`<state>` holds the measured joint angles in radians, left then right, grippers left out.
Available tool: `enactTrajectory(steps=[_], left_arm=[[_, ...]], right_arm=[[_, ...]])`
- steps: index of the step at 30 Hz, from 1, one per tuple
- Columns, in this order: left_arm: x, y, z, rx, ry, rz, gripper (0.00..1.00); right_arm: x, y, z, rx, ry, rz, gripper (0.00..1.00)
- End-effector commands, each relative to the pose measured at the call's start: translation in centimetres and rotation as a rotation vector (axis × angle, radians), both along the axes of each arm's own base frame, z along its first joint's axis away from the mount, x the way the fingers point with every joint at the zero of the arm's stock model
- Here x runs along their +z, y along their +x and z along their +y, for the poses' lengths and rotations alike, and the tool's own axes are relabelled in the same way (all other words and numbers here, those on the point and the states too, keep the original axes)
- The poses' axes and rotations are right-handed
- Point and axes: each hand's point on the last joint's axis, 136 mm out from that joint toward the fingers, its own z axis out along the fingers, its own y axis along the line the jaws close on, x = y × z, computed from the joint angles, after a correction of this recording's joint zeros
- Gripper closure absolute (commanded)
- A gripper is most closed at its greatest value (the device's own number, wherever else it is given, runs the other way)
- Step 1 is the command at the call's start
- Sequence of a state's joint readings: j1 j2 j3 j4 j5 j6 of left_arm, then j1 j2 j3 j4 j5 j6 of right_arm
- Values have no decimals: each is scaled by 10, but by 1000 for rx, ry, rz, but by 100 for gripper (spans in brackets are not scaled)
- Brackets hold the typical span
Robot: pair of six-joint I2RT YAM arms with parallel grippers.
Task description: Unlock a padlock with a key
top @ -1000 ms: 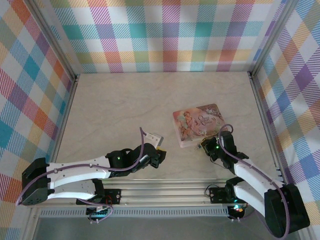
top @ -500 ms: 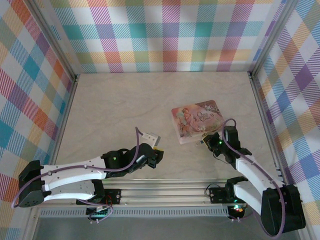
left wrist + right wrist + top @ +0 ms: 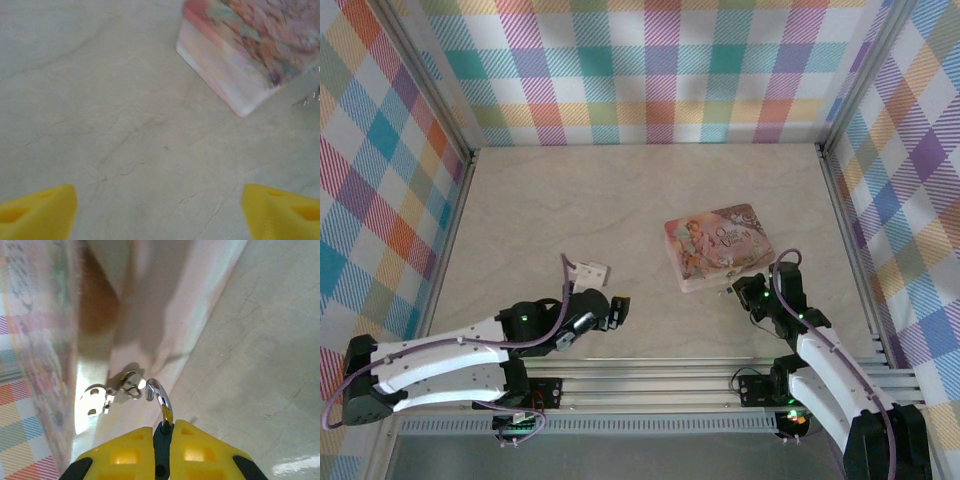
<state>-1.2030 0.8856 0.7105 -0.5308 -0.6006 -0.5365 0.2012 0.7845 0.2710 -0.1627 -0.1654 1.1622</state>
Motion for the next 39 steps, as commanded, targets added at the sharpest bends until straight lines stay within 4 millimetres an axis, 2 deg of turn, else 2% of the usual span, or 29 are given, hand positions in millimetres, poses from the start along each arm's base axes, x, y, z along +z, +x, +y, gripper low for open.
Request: enactTrajectory(steps=[1,6,11,15,18,22,25,29,33,39], left_arm=[[13,3,22,63,30,-43,0],[13,1,25,65,25,-25,0],[-2,0,25,88,21,37,0],[-17,-4,19,80,-45,129,0],[-29,-4,21,109,-80,181,0],[-32,0,27,144,-97,192,0],[-35,5,35,182,-96,211,0],[-68,8,45,265,-96,414,0],[-82,8,55,318,7,488,0],[-85,6,61,365,53,527,0]], right_arm=[[13,9,-1,16,-26,-22,100],[25,20,2,37,-44,-41,100],[47,29,3,81,-86,-60,100],[69,35,0,69,-108,-106,100],[86,37,0,86,-126,-141,100],[105,40,7,141,-130,-167,100],[111,40,21,196,-109,-171,100],[103,36,54,313,-148,-148,100],[84,31,106,469,-193,-111,100],[55,15,222,818,-240,-63,100]])
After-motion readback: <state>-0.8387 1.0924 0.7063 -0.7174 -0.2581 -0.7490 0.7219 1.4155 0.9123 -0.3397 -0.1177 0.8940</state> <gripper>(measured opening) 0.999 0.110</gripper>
